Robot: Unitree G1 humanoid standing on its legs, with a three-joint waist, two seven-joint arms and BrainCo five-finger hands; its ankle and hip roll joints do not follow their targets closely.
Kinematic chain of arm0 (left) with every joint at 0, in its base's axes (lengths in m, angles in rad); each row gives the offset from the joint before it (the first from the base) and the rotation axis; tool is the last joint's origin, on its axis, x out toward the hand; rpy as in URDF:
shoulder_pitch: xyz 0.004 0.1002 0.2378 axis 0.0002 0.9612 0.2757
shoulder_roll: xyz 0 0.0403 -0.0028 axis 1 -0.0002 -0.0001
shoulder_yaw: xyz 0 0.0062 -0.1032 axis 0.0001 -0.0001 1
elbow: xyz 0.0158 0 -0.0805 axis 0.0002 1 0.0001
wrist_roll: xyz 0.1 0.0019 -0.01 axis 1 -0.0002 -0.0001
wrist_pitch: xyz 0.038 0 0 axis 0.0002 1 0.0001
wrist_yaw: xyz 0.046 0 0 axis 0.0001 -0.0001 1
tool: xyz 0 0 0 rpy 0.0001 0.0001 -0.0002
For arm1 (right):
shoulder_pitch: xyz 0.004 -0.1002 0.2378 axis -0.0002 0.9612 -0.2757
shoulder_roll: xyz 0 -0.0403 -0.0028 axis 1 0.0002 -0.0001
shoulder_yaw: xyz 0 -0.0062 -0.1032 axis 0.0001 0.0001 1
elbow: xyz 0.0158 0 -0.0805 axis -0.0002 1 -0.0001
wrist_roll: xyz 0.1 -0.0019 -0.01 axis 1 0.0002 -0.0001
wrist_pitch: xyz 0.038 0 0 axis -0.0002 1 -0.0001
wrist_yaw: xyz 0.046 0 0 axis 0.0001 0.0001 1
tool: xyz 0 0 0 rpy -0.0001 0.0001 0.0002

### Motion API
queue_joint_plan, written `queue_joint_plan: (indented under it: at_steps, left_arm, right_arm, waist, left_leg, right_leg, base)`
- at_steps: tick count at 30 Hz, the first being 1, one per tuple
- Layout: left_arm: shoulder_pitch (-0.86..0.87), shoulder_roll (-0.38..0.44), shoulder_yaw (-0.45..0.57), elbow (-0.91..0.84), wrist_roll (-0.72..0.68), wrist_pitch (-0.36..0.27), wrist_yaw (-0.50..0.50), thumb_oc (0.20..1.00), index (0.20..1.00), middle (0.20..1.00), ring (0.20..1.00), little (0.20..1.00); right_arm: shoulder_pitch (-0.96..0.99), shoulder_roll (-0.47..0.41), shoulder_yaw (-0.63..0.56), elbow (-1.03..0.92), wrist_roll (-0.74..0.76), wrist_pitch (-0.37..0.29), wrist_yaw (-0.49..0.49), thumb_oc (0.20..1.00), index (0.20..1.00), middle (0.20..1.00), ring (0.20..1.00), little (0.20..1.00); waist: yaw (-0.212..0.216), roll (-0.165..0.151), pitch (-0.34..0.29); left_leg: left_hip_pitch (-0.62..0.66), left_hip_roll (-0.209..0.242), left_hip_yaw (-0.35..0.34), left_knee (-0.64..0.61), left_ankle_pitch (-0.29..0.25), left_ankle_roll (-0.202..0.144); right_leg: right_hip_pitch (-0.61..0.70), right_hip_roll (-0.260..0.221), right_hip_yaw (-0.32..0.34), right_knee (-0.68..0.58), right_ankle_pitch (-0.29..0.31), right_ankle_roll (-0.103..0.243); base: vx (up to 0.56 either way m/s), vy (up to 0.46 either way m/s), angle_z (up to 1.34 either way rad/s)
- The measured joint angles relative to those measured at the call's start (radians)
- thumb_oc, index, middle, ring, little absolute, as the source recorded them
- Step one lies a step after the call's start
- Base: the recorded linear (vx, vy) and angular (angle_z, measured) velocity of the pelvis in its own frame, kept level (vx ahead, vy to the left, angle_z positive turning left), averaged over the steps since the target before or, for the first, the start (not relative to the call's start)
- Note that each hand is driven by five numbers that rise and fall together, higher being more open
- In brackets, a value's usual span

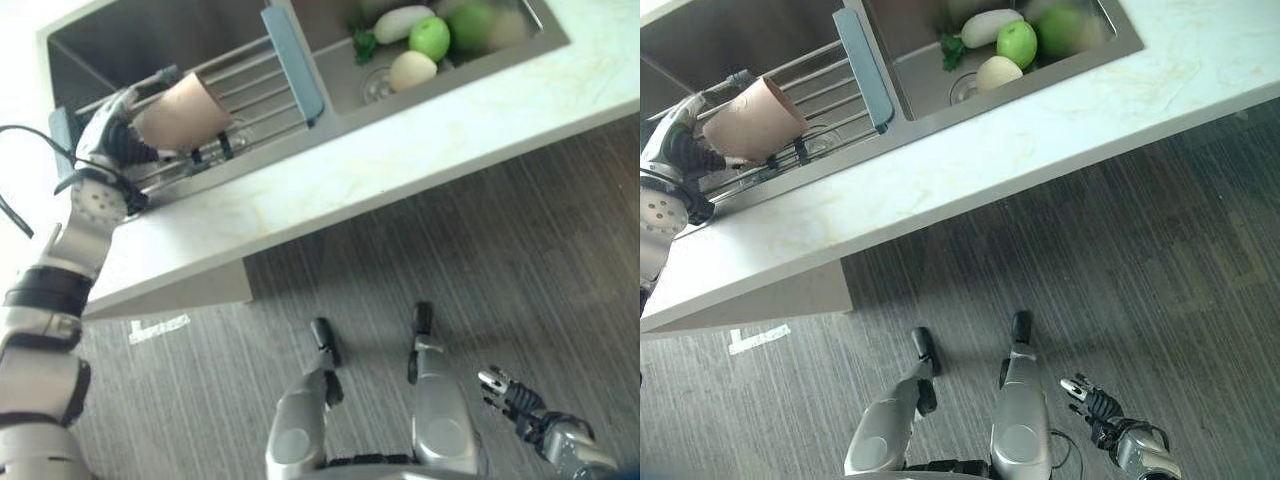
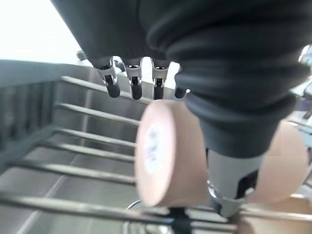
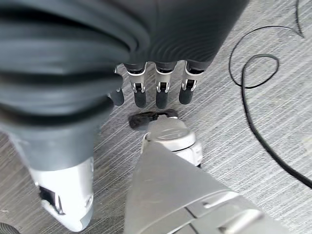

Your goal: Place the dishes in the dishwasher.

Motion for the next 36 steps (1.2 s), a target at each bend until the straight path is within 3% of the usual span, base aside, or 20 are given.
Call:
queue_joint_plan:
  at_steps: [10, 15, 18, 26, 36]
  left_arm:
    - [0.011, -0.003, 0.0, -0.033, -0.004, 0.001, 0.025, 1.0, 1.0, 1.0, 1.0, 1.0]
    - [0.016, -0.002, -0.004, -0.08, -0.003, 0.005, -0.024, 1.0, 1.0, 1.0, 1.0, 1.0]
    - [0.014, -0.002, -0.004, -0.079, -0.004, 0.033, -0.067, 1.0, 1.0, 1.0, 1.0, 1.0]
    - [-0.01, -0.009, -0.011, -0.015, -0.038, 0.092, -0.117, 1.0, 1.0, 1.0, 1.0, 1.0]
    - [-0.034, -0.009, -0.008, 0.022, -0.057, 0.113, -0.141, 1.0, 1.0, 1.0, 1.0, 1.0]
  right_arm:
    - [0.0, 0.002, 0.0, 0.002, 0.0, 0.001, -0.009, 1.0, 1.0, 1.0, 1.0, 1.0]
    - [0.0, 0.003, 0.0, 0.001, 0.0, 0.0, -0.008, 1.0, 1.0, 1.0, 1.0, 1.0]
    - [0.0, 0.0, -0.001, -0.004, 0.0, 0.002, -0.009, 1.0, 1.0, 1.0, 1.0, 1.0]
    - [0.0, -0.001, 0.0, -0.023, 0.0, 0.002, -0.014, 1.0, 1.0, 1.0, 1.0, 1.0]
    - [0.0, -0.012, -0.001, -0.077, 0.004, -0.001, -0.017, 1.0, 1.0, 1.0, 1.0, 1.0]
  waist:
    - [-0.012, 0.001, 0.0]
    - [-0.011, 0.006, 0.003]
    - [-0.015, 0.023, 0.01]
    - [-0.021, 0.025, 0.011]
    - [-0.024, 0.04, 0.019]
  left_leg:
    - [0.0, 0.001, 0.008, 0.004, 0.0, 0.0]
    - [0.0, -0.001, 0.01, 0.004, 0.0, 0.0]
    - [0.0, -0.001, 0.016, 0.006, 0.0, 0.0]
    - [-0.003, -0.003, 0.028, 0.015, 0.0, 0.0]
    - [-0.038, -0.005, 0.025, 0.025, -0.001, -0.001]
  right_leg:
    - [-0.008, 0.0, 0.009, 0.005, 0.0, 0.0]
    - [-0.014, -0.002, 0.011, 0.017, -0.004, -0.003]
    - [-0.032, -0.003, 0.015, 0.043, -0.017, -0.006]
    - [-0.056, -0.006, 0.036, 0.076, -0.027, -0.009]
    - [-0.101, -0.013, 0.037, 0.108, -0.033, -0.013]
  base:
    - [0.0, 0.004, -0.01]
    - [0.0, 0.0, 0.0]
    - [0.02, 0.017, -0.04]
    - [0.01, 0.011, -0.05]
    - [-0.01, 0.006, 0.02]
